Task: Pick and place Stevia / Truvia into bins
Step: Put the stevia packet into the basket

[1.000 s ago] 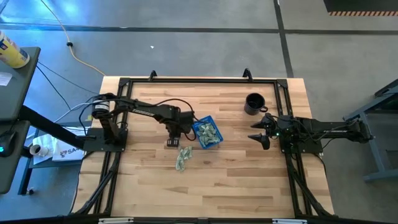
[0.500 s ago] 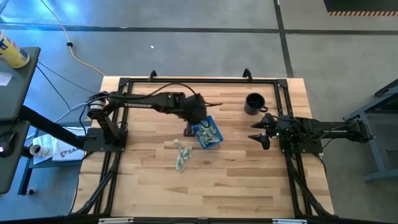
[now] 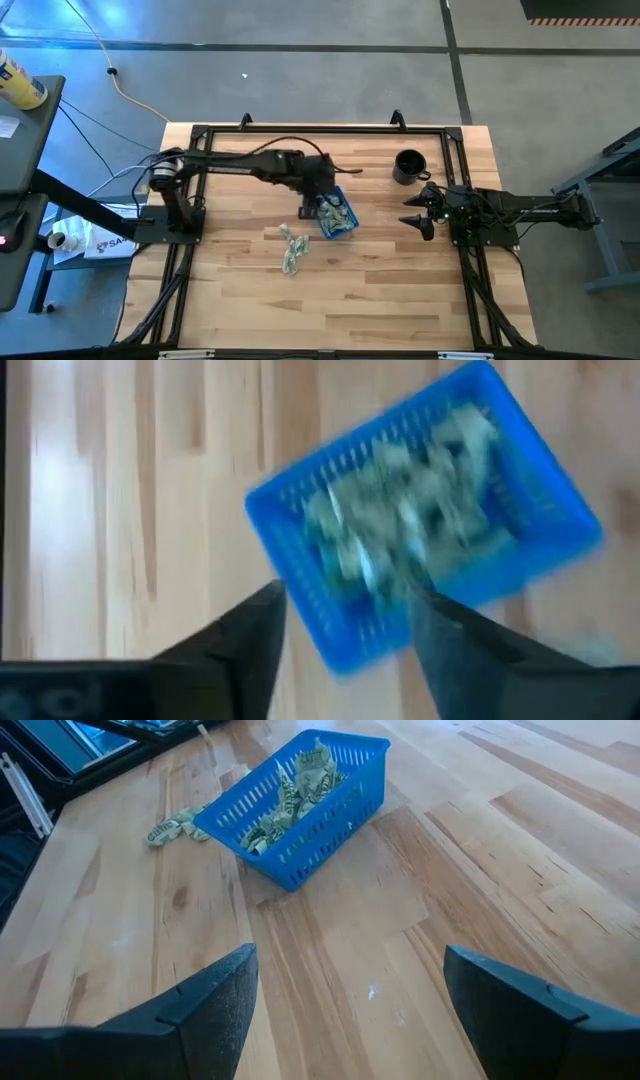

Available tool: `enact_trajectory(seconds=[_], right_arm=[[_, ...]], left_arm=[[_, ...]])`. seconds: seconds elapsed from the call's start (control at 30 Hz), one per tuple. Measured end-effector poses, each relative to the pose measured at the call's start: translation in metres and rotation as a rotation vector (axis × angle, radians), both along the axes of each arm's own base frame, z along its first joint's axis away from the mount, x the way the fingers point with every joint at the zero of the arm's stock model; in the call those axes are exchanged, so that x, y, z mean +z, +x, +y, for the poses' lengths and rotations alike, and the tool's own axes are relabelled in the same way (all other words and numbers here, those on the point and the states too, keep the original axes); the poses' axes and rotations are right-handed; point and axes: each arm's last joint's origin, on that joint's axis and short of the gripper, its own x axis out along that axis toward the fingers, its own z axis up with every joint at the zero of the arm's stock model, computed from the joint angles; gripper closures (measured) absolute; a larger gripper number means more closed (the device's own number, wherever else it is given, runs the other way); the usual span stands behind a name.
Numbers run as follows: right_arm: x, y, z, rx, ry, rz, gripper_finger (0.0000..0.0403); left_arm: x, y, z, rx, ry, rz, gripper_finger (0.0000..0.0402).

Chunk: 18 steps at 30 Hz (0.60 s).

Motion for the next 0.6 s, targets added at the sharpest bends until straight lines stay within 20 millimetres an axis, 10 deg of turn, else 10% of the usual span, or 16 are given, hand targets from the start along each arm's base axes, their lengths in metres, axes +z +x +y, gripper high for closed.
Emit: enact_trajectory(seconds=[0.23,0.6], right_arm=[[0.000,0.000,0.000,0.000,0.000,0.000,0.0096],[0.000,0.000,0.000,0.000,0.000,0.000,0.0096]], left_arm=[[0.005,-0.042,-0.009,-0.043,-0.151,0.286,0.0123],[-0.077,-0.063,-0.051,-0.428,-0.097,0.380,0.0168]])
